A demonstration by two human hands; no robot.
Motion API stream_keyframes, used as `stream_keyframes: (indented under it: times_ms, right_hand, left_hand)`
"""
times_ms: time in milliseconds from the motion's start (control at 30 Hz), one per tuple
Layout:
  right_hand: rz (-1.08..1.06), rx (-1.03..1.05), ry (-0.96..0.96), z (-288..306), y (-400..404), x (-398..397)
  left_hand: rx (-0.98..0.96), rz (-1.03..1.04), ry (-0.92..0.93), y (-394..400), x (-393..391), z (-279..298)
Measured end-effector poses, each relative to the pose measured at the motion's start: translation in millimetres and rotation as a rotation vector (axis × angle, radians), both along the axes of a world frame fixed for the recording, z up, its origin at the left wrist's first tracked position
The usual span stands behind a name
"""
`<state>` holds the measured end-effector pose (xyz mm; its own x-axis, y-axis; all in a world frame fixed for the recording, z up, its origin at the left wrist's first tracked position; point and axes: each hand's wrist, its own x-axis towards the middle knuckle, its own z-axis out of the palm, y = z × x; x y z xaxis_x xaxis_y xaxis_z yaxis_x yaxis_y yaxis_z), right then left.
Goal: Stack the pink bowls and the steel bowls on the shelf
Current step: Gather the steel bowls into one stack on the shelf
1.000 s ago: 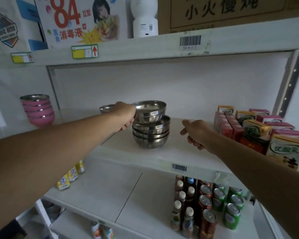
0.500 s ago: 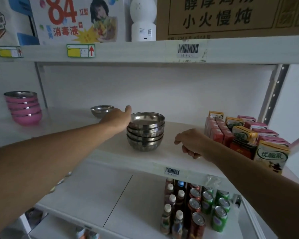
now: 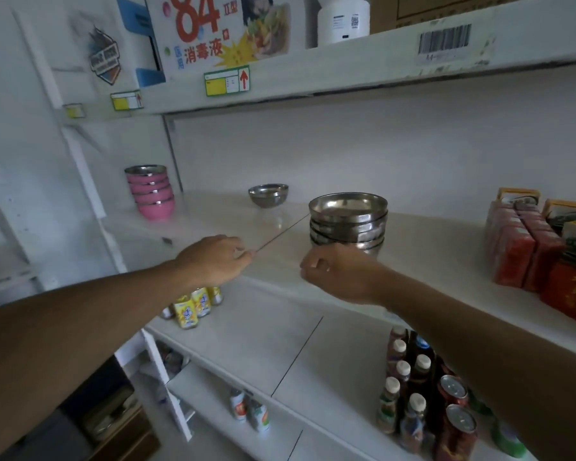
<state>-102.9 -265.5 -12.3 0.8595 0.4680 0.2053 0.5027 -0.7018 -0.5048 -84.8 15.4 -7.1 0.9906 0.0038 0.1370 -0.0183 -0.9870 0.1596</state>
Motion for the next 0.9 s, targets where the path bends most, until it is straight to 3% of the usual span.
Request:
stream_keyframes:
  times_ms: [233,467,567,900]
  right_hand:
    - [-0.054,-0.13,-0.111,2,85,10]
    - [-0.204,-0.153,-0.081,5,158,24]
    - [-0.305,-0.106,-0.044,6,186,34]
    - [-0.431,-0.224,-0.056,24,227,84]
  left_hand:
    - [0.007,0.042,-0.021,58,-24,4]
    - [-0.082,0.001,-0.082,136,-27,5]
    - [-0.176,-0.048,-0.125,169,-22,-5]
    - [-0.176,-0.111,-0.103,223,36,-8]
